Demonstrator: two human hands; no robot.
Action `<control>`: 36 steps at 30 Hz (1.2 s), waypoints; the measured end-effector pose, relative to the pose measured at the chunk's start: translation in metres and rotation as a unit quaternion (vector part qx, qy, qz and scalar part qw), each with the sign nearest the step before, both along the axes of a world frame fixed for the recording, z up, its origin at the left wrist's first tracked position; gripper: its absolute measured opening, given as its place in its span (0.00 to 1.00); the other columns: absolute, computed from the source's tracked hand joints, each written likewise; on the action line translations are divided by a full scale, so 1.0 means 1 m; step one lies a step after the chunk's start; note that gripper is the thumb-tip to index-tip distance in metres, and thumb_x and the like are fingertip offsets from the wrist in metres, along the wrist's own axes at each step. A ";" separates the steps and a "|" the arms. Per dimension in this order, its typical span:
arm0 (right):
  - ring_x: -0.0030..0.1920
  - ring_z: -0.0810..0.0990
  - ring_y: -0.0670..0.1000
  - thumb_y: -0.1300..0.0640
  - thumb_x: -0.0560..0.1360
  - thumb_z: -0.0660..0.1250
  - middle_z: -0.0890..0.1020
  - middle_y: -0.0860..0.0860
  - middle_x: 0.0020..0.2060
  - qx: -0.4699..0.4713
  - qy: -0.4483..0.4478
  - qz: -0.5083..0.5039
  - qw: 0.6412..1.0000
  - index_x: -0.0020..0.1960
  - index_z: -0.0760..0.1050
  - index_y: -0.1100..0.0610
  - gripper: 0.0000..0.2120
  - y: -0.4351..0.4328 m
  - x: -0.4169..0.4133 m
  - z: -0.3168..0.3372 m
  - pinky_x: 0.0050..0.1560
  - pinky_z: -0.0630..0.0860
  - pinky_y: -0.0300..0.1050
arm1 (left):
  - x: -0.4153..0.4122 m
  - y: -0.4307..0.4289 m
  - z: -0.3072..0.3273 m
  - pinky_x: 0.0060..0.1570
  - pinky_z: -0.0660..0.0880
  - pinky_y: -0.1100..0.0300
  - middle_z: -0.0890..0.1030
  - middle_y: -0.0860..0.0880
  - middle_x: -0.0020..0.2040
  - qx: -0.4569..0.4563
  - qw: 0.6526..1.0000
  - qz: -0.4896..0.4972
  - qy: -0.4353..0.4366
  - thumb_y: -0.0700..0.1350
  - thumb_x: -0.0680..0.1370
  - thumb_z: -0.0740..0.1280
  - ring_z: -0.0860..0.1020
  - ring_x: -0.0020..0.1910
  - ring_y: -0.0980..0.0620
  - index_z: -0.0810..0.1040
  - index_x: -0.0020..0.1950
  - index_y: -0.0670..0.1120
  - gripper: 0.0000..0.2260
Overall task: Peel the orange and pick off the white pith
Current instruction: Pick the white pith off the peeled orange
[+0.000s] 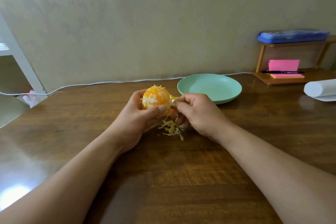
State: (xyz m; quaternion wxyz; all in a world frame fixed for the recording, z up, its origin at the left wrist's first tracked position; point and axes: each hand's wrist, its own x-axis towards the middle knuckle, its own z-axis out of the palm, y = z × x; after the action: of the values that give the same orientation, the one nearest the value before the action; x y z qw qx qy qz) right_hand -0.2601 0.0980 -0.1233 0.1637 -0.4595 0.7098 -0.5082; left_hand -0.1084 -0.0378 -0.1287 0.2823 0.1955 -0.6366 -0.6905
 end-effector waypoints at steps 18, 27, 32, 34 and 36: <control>0.38 0.80 0.44 0.54 0.82 0.70 0.83 0.46 0.39 0.007 0.091 -0.017 0.996 0.51 0.82 0.51 0.03 -0.001 0.002 -0.001 0.36 0.73 0.35 | 0.004 0.004 0.002 0.61 0.83 0.48 0.81 0.46 0.66 -0.102 0.994 0.012 -0.034 0.50 0.66 0.84 0.85 0.62 0.47 0.71 0.73 0.54 0.39; 0.34 0.78 0.48 0.59 0.81 0.71 0.85 0.51 0.37 -0.062 -0.047 0.039 0.996 0.49 0.82 0.58 0.03 0.000 -0.001 -0.001 0.38 0.77 0.45 | 0.005 -0.008 0.004 0.56 0.85 0.46 0.82 0.37 0.68 0.097 0.992 -0.072 0.025 0.44 0.75 0.75 0.84 0.64 0.38 0.73 0.75 0.41 0.30; 0.32 0.75 0.49 0.63 0.82 0.69 0.83 0.56 0.37 -0.072 -0.104 0.074 0.989 0.49 0.80 0.60 0.04 0.003 0.000 0.004 0.31 0.73 0.36 | 0.007 -0.011 0.002 0.54 0.85 0.50 0.82 0.36 0.67 0.114 0.988 -0.099 0.033 0.46 0.77 0.72 0.85 0.62 0.40 0.73 0.76 0.39 0.28; 0.32 0.75 0.48 0.63 0.82 0.68 0.82 0.56 0.37 -0.072 -0.116 0.081 0.987 0.49 0.80 0.59 0.04 0.005 0.000 0.005 0.29 0.72 0.35 | 0.008 -0.012 0.002 0.56 0.85 0.50 0.81 0.35 0.68 0.125 0.985 -0.110 0.035 0.47 0.78 0.71 0.84 0.63 0.38 0.73 0.76 0.38 0.28; 0.32 0.75 0.48 0.62 0.83 0.68 0.82 0.55 0.37 -0.072 -0.118 0.085 0.987 0.49 0.80 0.58 0.05 0.006 0.000 0.006 0.29 0.72 0.35 | 0.009 -0.014 0.002 0.60 0.84 0.50 0.81 0.34 0.69 0.138 0.983 -0.119 0.037 0.47 0.78 0.70 0.82 0.65 0.37 0.74 0.75 0.38 0.27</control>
State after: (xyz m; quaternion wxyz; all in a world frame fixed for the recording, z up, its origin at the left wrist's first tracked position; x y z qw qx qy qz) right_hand -0.2600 0.1039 -0.1174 0.2552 -0.4655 0.6057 -0.5928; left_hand -0.0999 -0.0514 -0.1271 0.1922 0.1297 -0.5432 -0.8069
